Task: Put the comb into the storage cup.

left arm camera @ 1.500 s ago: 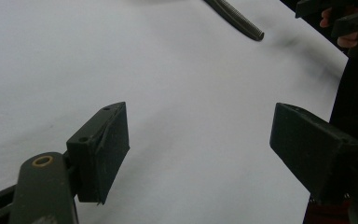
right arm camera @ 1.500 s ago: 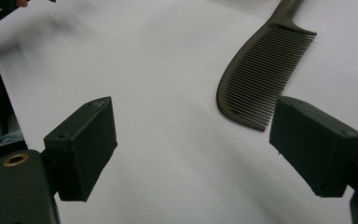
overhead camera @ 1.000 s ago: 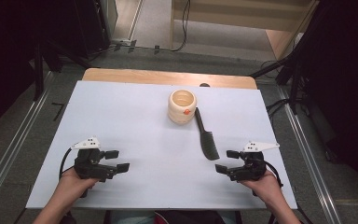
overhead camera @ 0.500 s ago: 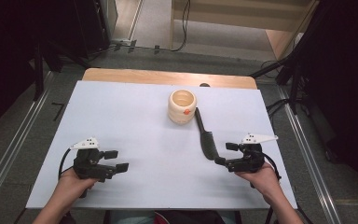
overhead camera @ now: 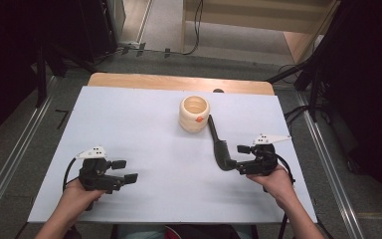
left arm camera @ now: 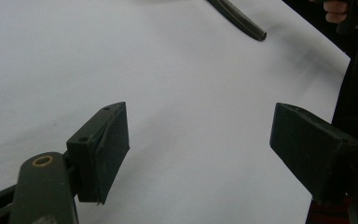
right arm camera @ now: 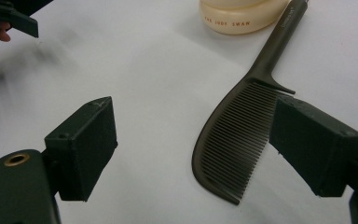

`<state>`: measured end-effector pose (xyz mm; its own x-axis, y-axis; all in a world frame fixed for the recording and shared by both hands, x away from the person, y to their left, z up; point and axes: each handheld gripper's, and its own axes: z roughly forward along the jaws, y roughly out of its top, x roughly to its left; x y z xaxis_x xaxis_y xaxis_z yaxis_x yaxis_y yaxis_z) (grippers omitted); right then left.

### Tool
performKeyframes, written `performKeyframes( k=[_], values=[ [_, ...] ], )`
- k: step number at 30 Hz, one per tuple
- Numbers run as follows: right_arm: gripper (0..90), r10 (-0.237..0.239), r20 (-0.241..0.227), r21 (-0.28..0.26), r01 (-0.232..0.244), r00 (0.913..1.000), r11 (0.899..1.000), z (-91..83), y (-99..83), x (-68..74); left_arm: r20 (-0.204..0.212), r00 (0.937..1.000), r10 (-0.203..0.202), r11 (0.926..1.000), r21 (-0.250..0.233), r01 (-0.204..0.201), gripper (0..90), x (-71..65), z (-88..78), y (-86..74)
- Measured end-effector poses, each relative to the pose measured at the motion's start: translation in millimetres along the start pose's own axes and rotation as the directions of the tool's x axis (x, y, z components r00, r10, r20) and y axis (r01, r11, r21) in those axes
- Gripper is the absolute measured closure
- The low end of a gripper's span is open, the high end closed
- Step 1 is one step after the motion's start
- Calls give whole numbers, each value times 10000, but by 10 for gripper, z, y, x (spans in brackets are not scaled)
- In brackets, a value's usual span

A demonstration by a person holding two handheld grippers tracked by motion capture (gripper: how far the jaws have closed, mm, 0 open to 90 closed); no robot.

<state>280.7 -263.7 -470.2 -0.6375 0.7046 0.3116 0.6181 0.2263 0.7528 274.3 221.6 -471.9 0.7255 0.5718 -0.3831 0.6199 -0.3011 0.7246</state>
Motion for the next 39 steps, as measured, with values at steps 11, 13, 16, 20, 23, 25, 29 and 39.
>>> performKeyframes(
  k=[11,13,16,20,23,25,29,39],
  values=[
    [138,-51,-18,35,51,10000,10000,99,122,-36,-11,10000,2,10000,-12,-2,202,-1,-1,-1],
    [138,-66,-18,44,66,10000,10000,121,145,-45,-11,10000,-4,10000,1,4,202,0,-2,-1],
    [139,-26,-27,40,26,10000,10000,144,179,-57,-2,10000,1,10000,5,-1,202,0,-2,-1],
    [139,-49,-39,89,49,10000,9999,194,234,-76,5,10000,4,10000,-10,-4,202,0,-2,-1],
    [139,-102,-19,139,102,9999,9999,244,286,-87,2,10000,9,10000,2,-9,202,0,-2,0],
    [141,-111,-28,140,111,9999,9998,252,294,-91,10,10000,8,10000,-9,-8,202,0,-1,-1],
    [178,-114,-42,187,115,9999,9998,294,353,-115,6,10000,2,10000,-6,-2,202,0,-3,0],
    [235,-115,167,265,110,9998,9996,384,457,-159,1,10000,11,10000,14,-11,202,4,-4,1]
  ],
)
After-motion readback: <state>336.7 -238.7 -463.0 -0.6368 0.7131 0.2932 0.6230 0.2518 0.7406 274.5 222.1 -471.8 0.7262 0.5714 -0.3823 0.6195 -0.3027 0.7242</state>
